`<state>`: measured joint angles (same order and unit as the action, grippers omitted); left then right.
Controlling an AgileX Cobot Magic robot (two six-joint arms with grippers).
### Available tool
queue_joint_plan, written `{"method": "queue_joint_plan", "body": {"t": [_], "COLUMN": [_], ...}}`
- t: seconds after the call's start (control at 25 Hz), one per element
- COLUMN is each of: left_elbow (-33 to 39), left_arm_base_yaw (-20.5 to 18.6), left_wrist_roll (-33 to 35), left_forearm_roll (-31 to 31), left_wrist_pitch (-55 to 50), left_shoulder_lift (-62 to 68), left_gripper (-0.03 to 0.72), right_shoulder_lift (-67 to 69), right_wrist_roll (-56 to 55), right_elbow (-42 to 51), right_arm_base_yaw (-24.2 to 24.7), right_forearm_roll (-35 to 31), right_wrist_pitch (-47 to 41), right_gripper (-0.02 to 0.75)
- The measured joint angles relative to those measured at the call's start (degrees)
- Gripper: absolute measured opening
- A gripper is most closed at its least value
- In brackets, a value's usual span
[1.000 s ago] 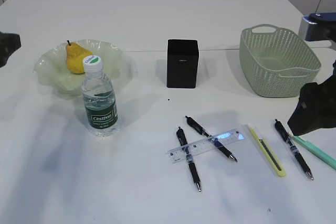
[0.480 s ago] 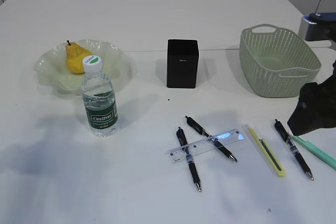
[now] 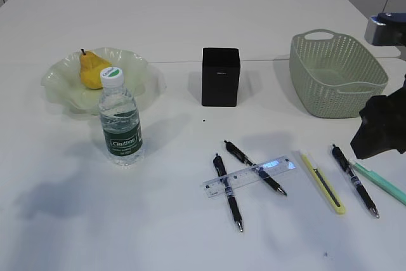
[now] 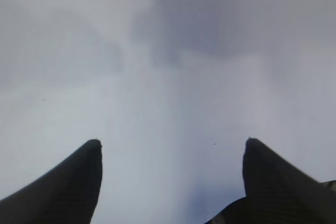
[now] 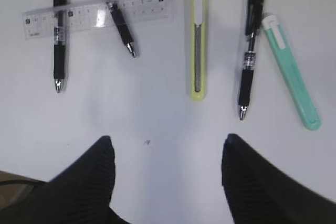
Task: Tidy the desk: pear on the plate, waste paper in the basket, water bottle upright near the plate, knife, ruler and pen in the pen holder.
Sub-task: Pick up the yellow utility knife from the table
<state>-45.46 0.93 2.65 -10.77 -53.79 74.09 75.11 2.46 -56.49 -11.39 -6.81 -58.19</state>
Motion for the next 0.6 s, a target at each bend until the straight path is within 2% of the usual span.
{"method": "queue_joint_plan", "body": {"t": [0.28, 0.6], "left_elbow": [-2.07, -2.07], "left_arm_base_yaw": [0.00, 0.00], "left_wrist_roll": [0.17, 0.26], "left_forearm_roll": [-0.13, -0.26], "left_wrist_pitch": [-1.25, -3.27], "left_shoulder_lift": [0.00, 0.00], "left_gripper": [0.592, 0.558], "right_shoulder_lift": [5.47, 18.19], "right_wrist_roll": [-2.92, -3.47], "right_elbow": [-6.72, -17.57], "right_arm_base_yaw": [0.00, 0.00], "right_forearm_roll": [4.09, 4.97], "right_wrist_pitch": [-3.04, -6.03], "right_gripper": [0.466, 0.463]}}
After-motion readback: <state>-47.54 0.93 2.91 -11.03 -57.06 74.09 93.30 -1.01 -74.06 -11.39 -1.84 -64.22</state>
